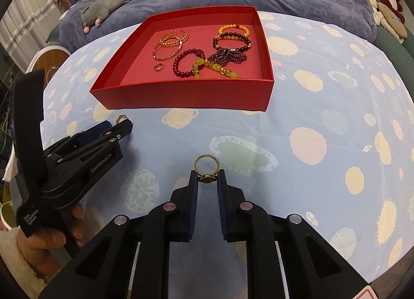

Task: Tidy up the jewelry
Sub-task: 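Grasp the other gold hoop earring with the left gripper while the right holds the ring, then carry the ring and earring into the red box with both grippers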

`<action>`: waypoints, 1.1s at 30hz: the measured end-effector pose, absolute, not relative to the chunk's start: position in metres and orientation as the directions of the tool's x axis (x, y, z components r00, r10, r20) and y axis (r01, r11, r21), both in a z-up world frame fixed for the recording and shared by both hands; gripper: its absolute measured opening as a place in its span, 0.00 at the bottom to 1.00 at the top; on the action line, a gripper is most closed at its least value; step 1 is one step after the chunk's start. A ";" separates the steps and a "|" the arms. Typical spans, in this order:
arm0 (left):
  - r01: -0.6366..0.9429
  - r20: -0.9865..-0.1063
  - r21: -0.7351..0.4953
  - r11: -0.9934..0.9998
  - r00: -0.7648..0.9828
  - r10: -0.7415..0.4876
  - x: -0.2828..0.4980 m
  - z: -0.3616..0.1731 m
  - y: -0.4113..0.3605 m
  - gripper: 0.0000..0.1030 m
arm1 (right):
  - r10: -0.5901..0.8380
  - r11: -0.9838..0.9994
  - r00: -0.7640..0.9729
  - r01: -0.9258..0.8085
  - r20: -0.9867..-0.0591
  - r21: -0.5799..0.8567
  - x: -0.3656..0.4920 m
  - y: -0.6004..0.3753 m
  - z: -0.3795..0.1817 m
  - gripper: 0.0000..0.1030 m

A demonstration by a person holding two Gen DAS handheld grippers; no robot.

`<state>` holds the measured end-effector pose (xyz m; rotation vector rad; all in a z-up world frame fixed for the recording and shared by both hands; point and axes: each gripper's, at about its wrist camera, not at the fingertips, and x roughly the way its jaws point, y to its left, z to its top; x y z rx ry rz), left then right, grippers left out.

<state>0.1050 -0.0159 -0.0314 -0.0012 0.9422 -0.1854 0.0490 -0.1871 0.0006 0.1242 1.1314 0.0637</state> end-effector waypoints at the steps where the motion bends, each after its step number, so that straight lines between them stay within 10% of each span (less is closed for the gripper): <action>1: 0.165 -0.799 -0.079 0.983 0.579 -0.162 0.105 -0.032 -0.017 0.31 | 0.117 0.991 0.427 0.012 -0.897 0.136 0.050 -0.187 0.002 0.14; 10: 0.196 -0.775 -0.095 0.976 0.600 -0.196 0.107 -0.034 -0.020 0.16 | 0.147 0.985 0.443 0.012 -0.884 0.170 0.059 -0.190 0.005 0.14; 33: 0.238 -0.745 -0.141 0.961 0.613 -0.262 0.091 0.043 -0.019 0.16 | 0.179 0.980 0.524 -0.022 -0.833 0.197 0.061 -0.193 0.052 0.14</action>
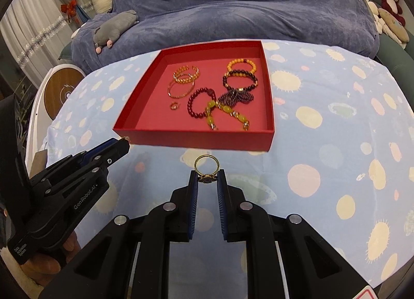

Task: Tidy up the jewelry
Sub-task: 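Carry the ring and earring into the red box with both grippers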

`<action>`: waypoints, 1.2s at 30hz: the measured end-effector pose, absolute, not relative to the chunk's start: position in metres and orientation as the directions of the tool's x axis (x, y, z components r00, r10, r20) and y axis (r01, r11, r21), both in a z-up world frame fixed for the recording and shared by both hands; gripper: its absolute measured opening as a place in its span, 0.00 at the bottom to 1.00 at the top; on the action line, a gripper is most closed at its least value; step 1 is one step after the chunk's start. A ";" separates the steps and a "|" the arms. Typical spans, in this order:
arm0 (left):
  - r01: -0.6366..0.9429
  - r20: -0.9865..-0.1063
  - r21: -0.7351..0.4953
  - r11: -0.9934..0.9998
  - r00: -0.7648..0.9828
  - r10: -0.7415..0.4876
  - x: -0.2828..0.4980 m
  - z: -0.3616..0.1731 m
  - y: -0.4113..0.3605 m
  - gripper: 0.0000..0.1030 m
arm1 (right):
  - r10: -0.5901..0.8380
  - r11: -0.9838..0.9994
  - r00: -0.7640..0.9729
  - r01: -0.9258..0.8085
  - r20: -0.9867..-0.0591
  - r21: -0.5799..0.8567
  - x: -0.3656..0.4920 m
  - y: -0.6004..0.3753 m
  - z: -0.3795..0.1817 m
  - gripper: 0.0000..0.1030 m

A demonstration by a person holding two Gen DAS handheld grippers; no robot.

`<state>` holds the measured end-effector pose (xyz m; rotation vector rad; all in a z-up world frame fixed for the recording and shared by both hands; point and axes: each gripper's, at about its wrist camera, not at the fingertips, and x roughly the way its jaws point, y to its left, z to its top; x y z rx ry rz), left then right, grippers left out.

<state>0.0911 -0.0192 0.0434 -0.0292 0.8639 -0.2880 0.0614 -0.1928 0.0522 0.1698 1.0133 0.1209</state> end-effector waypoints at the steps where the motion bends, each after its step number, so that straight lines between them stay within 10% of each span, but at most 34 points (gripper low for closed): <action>1: 0.243 -0.739 -0.143 0.960 0.619 -0.266 0.095 0.053 -0.020 0.16 | 0.186 0.979 0.536 -0.032 -0.823 0.200 0.065 -0.193 0.060 0.14; 11: 0.280 -0.656 -0.119 0.953 0.698 -0.287 0.172 0.118 -0.041 0.16 | 0.235 0.968 0.624 -0.078 -0.745 0.240 0.158 -0.195 0.115 0.14; 36: 0.202 -0.802 -0.059 0.978 0.574 -0.167 0.271 0.003 -0.057 0.16 | 0.186 0.982 0.476 -0.051 -0.859 0.184 0.287 -0.179 -0.001 0.14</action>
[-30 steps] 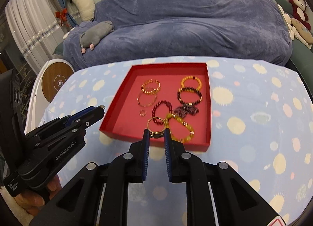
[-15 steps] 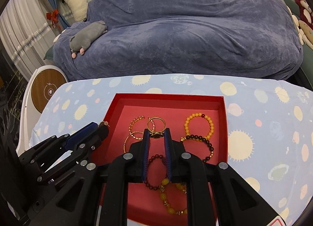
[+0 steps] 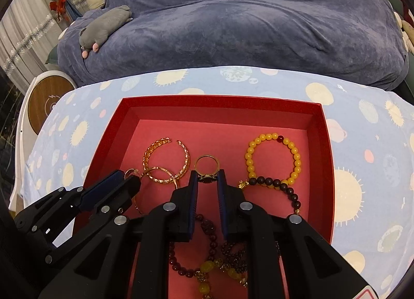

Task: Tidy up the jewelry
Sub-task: 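Carry the ring and earring into the red box with both grippers, then open both grippers to release the ring and earring in the box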

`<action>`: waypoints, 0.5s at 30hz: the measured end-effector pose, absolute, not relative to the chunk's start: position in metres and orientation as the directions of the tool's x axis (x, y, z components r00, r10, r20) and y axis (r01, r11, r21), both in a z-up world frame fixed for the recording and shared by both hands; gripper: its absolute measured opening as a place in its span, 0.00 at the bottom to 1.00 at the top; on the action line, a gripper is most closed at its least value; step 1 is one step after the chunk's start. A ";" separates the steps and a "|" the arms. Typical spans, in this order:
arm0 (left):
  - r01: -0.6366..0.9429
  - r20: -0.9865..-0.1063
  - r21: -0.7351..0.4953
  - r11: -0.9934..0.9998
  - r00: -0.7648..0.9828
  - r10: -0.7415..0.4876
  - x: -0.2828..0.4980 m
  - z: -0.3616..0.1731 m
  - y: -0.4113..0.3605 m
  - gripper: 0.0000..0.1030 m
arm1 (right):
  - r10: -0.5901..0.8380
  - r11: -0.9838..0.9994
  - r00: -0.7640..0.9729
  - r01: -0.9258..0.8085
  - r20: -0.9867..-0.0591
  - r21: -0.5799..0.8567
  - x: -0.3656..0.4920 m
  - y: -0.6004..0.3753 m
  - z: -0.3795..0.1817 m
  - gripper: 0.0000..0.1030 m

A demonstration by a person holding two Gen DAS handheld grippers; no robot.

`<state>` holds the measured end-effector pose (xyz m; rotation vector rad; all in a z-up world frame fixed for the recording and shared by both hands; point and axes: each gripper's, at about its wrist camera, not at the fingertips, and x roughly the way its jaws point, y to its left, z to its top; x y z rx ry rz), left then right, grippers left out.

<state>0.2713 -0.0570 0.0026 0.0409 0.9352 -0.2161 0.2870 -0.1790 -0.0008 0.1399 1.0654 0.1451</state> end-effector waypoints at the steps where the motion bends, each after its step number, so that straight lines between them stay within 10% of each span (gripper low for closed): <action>1: 0.200 -0.804 -0.061 0.978 0.571 -0.167 0.272 0.001 -0.056 0.16 | 0.184 0.982 0.475 -0.053 -0.861 0.181 0.288 -0.178 -0.002 0.14; 15: 0.164 -0.818 -0.039 0.986 0.561 -0.126 0.273 -0.005 -0.053 0.27 | 0.163 0.985 0.479 -0.034 -0.863 0.168 0.285 -0.178 -0.004 0.18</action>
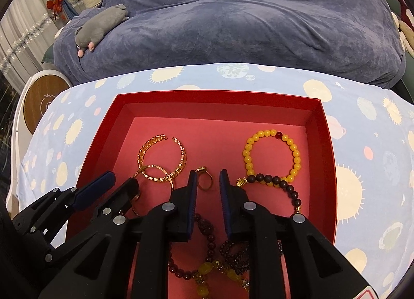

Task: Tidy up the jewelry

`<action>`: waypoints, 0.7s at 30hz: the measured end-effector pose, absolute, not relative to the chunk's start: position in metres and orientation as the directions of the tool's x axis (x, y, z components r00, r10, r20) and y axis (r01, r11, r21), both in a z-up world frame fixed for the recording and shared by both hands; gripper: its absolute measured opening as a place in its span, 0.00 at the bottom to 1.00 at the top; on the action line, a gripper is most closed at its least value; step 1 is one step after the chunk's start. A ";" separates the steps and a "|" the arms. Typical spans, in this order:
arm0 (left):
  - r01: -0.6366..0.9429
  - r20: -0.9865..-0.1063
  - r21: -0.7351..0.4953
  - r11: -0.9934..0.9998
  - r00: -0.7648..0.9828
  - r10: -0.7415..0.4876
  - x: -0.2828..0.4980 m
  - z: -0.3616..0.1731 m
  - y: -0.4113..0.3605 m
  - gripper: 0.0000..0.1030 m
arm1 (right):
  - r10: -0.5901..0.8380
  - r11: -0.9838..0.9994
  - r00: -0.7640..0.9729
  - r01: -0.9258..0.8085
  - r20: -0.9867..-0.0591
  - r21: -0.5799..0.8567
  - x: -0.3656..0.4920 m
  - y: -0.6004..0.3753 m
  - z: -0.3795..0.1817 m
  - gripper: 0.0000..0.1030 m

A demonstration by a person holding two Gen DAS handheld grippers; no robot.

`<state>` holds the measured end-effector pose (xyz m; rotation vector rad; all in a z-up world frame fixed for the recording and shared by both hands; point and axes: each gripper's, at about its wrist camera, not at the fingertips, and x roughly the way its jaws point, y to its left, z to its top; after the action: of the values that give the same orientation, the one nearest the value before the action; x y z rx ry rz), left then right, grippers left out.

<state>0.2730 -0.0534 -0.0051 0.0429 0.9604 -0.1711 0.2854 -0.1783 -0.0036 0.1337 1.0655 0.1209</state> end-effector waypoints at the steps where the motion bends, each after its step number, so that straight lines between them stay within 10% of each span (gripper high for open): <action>1: 0.162 -0.819 -0.040 0.986 0.560 -0.126 0.272 -0.005 -0.053 0.27 | 0.162 0.986 0.481 -0.035 -0.862 0.165 0.284 -0.178 -0.002 0.18; 10: 0.162 -0.814 -0.035 0.986 0.568 -0.122 0.257 0.013 -0.053 0.30 | 0.170 0.983 0.506 -0.032 -0.845 0.179 0.260 -0.178 0.021 0.18; 21: 0.174 -0.787 0.018 0.985 0.609 -0.093 0.216 0.044 -0.061 0.49 | 0.117 0.992 0.566 -0.029 -0.816 0.121 0.212 -0.170 0.059 0.44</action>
<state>0.2159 -0.0607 0.0435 0.0965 0.9028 -0.1546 0.2118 -0.1696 0.0589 0.0977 0.9653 0.0859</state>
